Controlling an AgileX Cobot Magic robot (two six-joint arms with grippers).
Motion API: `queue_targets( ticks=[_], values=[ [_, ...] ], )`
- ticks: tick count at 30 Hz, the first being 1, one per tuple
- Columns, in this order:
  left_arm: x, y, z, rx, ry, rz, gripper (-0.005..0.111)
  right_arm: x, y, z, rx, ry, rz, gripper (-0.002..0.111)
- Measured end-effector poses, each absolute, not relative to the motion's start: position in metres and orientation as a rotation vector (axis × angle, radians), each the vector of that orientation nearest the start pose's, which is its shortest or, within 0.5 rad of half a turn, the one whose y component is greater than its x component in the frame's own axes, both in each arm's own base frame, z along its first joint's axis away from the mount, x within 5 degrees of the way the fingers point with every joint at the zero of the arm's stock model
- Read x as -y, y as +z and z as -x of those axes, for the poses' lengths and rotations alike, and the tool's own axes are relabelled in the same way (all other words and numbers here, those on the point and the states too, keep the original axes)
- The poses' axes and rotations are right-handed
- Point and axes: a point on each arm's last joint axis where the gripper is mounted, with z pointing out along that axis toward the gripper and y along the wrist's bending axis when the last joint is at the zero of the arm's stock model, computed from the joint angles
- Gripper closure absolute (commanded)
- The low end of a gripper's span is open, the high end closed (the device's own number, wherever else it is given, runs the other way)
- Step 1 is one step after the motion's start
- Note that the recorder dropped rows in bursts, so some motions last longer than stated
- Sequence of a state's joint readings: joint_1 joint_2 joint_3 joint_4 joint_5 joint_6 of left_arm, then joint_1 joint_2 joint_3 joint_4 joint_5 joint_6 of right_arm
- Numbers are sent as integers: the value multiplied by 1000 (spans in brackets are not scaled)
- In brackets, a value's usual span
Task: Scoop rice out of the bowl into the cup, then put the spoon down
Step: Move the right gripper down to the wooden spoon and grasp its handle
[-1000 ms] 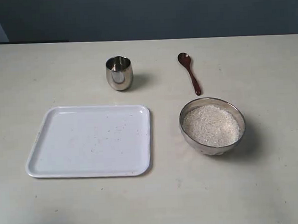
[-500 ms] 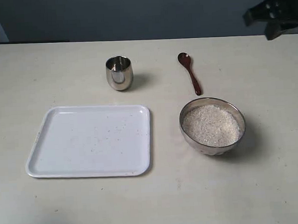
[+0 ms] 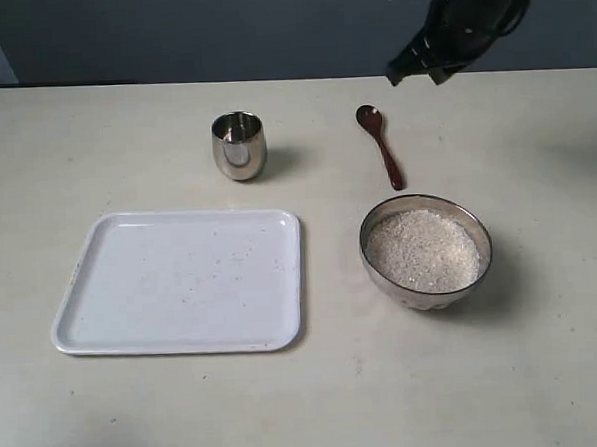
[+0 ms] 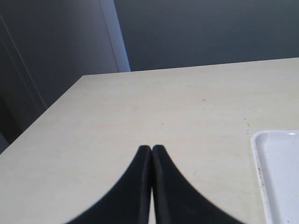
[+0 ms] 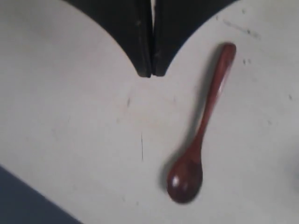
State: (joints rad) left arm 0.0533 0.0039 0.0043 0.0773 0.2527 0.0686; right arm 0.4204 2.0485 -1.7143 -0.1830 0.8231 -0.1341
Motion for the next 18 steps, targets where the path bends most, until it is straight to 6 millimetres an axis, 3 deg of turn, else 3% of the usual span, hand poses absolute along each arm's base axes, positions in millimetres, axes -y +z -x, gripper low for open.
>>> queue_targets(
  ticks=[2, 6, 10, 14, 18],
  values=[
    [-5, 189, -55, -1745, 161, -65, 106, -181, 232, -427, -2452, -84, 817, 109],
    [-5, 189, -55, -1745, 161, -65, 106, -187, 202, -432, -2492, -98, 857, 109],
    [-5, 189, -55, -1745, 161, -65, 106, -197, 177, -429, -2550, -114, 915, 109],
    [-5, 189, -55, -1745, 161, -65, 106, -216, 165, -422, -2547, -105, 980, 108],
    [-5, 189, -55, -1745, 161, -65, 106, -221, 140, -421, -2581, -134, 1022, 81]
  ],
)
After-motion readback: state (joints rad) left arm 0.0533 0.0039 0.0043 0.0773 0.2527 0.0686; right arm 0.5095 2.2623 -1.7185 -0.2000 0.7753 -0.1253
